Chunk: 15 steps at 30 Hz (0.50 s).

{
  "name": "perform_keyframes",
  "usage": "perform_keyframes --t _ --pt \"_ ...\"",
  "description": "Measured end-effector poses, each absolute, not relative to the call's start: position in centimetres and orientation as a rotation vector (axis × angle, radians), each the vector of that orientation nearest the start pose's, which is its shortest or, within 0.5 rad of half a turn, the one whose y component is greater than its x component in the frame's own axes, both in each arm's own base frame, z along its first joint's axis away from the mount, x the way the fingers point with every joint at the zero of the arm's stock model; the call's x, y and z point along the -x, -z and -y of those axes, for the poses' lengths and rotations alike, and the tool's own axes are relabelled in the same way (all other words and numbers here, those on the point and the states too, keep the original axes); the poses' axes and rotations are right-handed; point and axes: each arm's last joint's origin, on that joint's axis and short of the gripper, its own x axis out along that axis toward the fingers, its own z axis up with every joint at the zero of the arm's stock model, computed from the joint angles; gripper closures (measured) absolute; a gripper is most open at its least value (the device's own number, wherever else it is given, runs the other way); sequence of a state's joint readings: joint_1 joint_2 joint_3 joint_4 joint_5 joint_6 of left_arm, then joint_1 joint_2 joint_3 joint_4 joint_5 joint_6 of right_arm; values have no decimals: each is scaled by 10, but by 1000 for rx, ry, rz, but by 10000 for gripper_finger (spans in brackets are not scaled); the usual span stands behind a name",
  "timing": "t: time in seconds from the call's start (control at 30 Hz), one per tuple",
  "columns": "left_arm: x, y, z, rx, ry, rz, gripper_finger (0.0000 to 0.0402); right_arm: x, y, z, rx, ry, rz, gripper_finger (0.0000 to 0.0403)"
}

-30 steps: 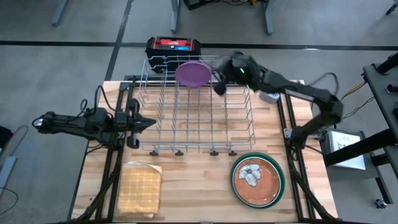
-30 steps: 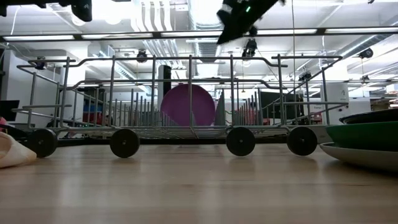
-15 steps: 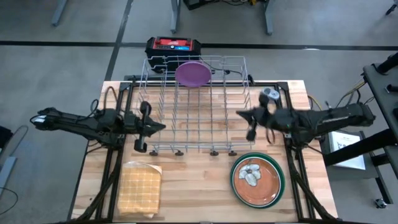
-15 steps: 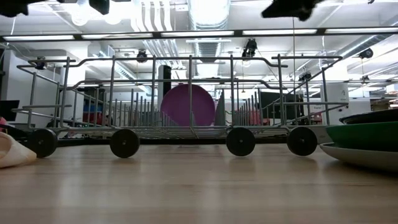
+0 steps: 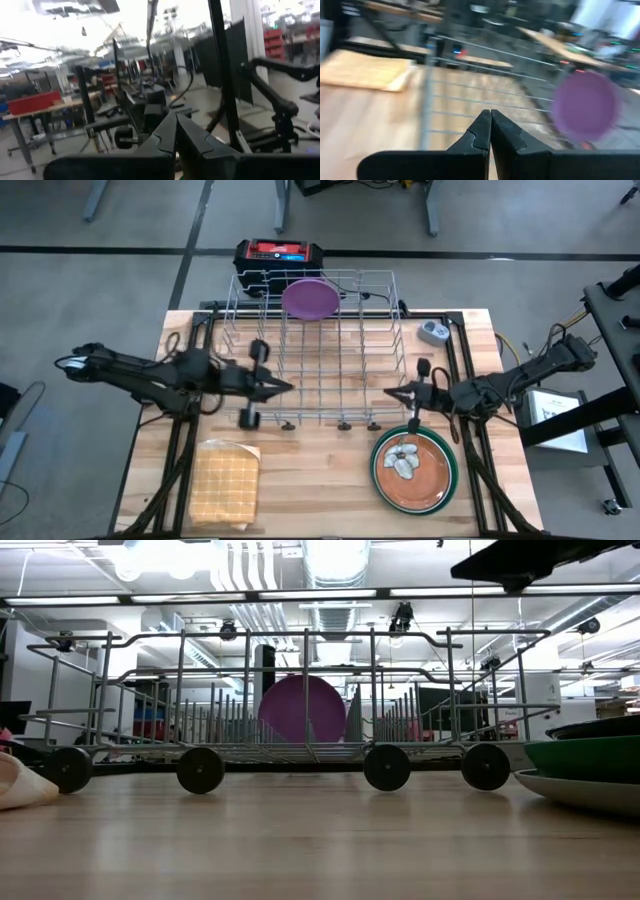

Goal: Sort dishes
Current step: Put the orange plate into the dish rack

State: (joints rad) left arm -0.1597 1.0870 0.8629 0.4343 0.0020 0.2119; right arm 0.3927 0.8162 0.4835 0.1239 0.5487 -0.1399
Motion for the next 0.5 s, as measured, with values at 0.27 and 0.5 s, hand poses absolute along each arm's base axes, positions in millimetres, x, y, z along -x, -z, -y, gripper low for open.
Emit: perform_keyframes --t 0.27,0.5 --pt "-299 -369 67 -294 190 135 401 -172 -251 -58 259 57 -205 403" --pt "-331 -370 79 -317 137 107 401 -169 -250 -66 254 7 -204 403"
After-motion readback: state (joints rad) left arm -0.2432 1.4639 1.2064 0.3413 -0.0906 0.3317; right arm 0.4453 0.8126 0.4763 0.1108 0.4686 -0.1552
